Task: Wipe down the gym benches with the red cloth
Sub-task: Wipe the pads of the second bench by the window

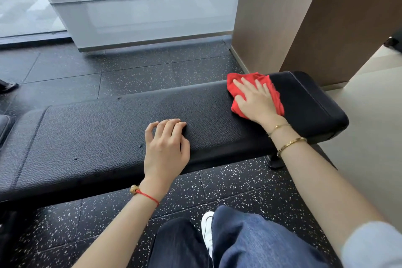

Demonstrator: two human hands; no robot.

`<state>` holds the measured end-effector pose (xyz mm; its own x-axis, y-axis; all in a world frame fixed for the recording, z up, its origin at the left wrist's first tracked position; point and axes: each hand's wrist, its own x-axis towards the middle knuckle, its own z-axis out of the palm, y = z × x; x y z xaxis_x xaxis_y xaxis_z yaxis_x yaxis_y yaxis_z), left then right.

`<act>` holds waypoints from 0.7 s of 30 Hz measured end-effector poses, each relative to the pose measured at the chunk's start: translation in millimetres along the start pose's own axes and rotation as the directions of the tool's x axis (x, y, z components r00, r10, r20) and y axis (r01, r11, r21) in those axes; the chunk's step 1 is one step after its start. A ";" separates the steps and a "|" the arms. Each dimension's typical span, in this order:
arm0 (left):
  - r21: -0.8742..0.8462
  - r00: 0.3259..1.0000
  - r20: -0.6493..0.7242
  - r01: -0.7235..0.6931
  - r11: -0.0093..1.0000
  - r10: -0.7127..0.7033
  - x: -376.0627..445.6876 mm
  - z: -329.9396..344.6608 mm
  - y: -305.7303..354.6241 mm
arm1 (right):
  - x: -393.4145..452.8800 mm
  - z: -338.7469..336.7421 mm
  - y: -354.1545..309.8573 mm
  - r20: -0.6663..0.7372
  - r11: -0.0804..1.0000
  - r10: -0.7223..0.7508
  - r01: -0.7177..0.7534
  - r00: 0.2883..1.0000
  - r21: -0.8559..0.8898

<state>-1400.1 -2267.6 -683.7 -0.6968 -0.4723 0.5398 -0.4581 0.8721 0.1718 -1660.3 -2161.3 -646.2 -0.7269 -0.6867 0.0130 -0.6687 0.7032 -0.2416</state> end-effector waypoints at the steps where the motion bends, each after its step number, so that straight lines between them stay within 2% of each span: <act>1: 0.002 1.000 -0.003 -0.002 1.000 0.002 0.4 -0.3 -0.8 | -1.6 2.3 -8.9 0.007 0.999 -0.042 0.042 0.999 0.009; 6: -0.008 1.000 -0.008 -0.002 1.000 0.002 -0.6 -0.1 -2.2 | -47.0 6.6 -24.5 0.014 0.961 -0.276 0.275 0.961 0.040; 9: -0.013 1.000 -0.008 -0.007 1.000 0.007 -1.1 0.8 -4.7 | -74.2 4.9 -10.9 -0.013 0.952 -0.302 0.303 0.953 0.037; 12: -0.015 1.000 -0.009 -0.009 1.000 0.009 -2.1 2.9 -5.2 | -82.8 1.5 18.4 -0.066 0.981 -0.191 0.193 0.979 0.014; 17: -0.016 1.000 -0.027 -0.017 1.000 0.016 -1.6 5.3 -2.9 | -42.8 -7.2 59.1 -0.108 0.993 0.104 -0.109 0.989 -0.038; 19: -0.020 0.999 -0.039 -0.015 1.000 0.014 0.2 5.3 -0.9 | -16.9 -10.5 58.6 -0.097 0.982 0.188 -0.190 0.977 -0.018; 21: -0.020 0.999 -0.047 -0.018 1.000 0.017 0.7 4.9 0.4 | 5.8 -10.3 45.0 -0.044 0.979 0.205 -0.205 0.978 -0.003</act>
<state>-1403.4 -2268.2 -687.2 -0.6774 -0.4512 0.5810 -0.4348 0.8826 0.1785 -1696.1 -2131.8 -646.9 -0.8546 -0.5192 0.0055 -0.5057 0.8298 -0.2361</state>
